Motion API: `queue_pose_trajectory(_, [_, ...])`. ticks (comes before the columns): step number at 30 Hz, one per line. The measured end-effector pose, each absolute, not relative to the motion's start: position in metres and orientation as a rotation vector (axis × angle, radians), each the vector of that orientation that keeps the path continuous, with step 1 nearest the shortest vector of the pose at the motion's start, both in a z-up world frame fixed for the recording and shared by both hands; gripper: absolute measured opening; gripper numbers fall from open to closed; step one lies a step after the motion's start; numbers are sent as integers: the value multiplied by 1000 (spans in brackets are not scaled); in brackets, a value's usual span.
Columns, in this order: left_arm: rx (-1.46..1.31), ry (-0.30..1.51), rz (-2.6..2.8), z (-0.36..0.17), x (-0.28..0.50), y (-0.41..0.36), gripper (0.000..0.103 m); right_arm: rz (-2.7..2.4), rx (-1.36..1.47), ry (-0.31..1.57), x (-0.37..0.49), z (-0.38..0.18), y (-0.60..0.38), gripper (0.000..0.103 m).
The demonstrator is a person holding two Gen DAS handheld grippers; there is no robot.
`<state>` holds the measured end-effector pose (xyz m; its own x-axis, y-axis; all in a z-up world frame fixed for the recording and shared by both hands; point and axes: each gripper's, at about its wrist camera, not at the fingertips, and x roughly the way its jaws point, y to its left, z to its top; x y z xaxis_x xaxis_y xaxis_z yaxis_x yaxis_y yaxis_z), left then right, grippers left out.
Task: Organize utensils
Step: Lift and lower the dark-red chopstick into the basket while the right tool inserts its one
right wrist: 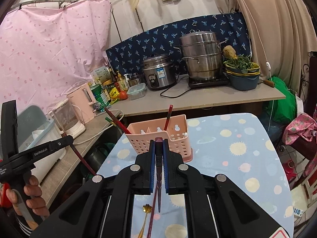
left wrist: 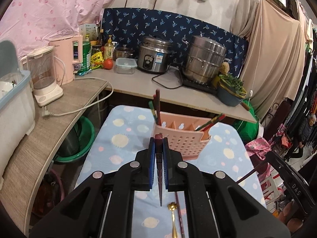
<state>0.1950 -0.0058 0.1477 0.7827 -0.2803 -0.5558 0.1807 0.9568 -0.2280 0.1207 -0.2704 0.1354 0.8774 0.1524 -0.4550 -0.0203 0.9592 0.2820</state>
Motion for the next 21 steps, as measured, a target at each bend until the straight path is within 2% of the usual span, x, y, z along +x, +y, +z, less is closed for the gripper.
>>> queue_pose_trajectory(13, [-185,451,-250,230,250,-24,7,111,323,355,192,201,-287,7])
queue_pose_trajectory(21, [-174,379,-213,245,287,-36,7,97,323,301,240,217,-288,7])
